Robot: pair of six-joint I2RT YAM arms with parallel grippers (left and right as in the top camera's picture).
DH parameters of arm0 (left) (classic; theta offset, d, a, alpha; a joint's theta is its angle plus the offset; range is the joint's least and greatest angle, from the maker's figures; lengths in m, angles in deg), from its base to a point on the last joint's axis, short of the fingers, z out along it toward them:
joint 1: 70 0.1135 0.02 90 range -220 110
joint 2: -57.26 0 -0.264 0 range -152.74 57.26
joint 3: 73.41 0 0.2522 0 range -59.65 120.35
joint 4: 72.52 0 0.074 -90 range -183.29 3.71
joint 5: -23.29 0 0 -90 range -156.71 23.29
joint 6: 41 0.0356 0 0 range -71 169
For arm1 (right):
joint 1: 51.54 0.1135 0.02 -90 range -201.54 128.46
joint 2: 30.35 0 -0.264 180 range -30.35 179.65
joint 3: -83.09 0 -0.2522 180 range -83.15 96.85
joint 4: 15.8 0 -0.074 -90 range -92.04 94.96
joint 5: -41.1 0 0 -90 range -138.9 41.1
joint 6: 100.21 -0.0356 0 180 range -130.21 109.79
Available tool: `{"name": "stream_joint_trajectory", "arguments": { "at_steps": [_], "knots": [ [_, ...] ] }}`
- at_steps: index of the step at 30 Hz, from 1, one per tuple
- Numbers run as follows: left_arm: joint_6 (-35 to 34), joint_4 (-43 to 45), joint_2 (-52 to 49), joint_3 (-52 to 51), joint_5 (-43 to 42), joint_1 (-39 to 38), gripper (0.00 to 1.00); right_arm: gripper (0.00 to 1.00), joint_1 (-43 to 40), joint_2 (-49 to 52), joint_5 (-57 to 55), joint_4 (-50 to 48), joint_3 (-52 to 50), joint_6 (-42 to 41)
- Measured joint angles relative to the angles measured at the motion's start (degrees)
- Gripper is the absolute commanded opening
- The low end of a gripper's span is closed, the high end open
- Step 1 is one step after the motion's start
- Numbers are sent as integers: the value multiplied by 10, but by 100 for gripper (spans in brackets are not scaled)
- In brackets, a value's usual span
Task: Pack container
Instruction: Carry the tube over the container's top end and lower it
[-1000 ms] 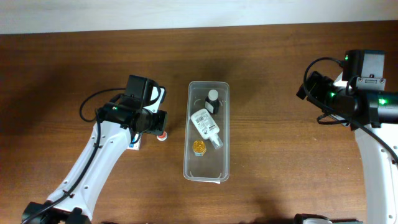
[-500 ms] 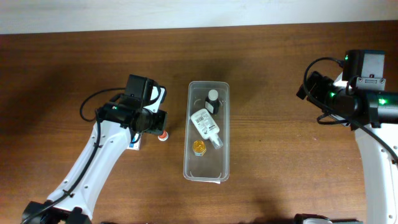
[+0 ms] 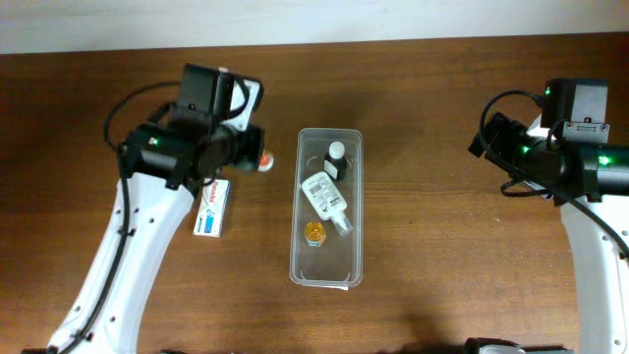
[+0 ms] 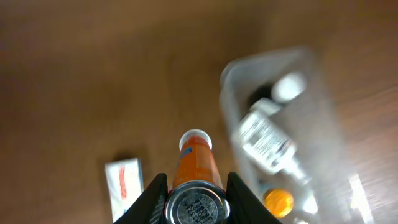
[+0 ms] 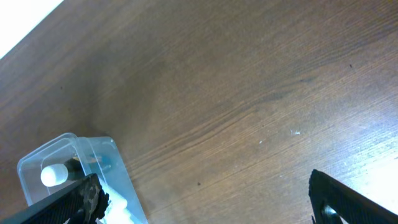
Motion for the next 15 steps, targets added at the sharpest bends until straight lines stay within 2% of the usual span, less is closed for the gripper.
{"name": "stream_joint_trajectory", "arguments": {
  "at_steps": [3,9,15],
  "knots": [
    [0,6,0,36,0,-29,11,98,0,0,0,0,0,0],
    [0,11,-6,42,12,-95,11,98,0,0,0,0,0,0],
    [0,24,-64,42,33,-123,11,98,0,0,0,0,0,0]
  ]
}}
